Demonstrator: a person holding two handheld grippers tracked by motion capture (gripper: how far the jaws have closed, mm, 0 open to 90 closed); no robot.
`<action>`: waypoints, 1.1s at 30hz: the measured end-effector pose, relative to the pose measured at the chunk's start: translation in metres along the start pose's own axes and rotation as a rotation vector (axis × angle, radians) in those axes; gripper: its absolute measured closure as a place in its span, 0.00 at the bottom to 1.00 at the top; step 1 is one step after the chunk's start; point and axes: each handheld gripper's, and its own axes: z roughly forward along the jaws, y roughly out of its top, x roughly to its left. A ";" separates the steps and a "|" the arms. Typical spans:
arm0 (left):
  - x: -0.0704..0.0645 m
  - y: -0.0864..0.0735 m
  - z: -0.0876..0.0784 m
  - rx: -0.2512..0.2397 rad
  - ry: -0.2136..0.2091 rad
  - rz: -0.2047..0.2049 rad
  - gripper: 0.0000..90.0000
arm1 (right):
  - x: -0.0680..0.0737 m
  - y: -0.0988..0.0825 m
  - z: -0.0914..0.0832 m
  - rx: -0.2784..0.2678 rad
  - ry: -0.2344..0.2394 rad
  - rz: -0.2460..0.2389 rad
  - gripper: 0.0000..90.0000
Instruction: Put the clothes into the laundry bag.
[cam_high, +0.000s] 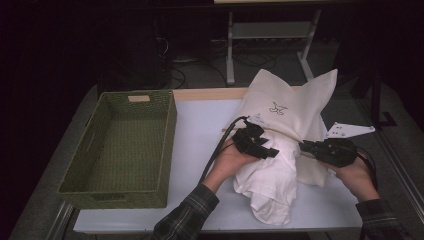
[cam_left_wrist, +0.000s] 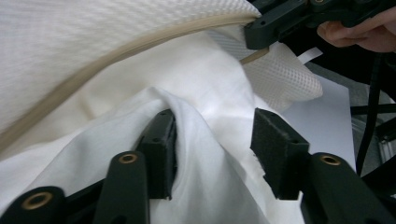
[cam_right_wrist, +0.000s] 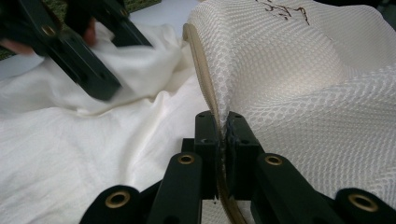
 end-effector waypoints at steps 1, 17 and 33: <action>0.002 -0.001 -0.007 -0.003 0.012 -0.002 0.52 | 0.000 0.000 0.000 0.000 0.000 -0.001 0.93; 0.076 -0.025 -0.070 -0.051 0.317 -0.146 0.53 | 0.000 0.000 0.001 0.004 0.002 -0.002 0.93; 0.124 -0.068 -0.016 0.158 0.347 -0.254 0.47 | 0.001 -0.001 0.002 0.009 0.004 -0.001 0.93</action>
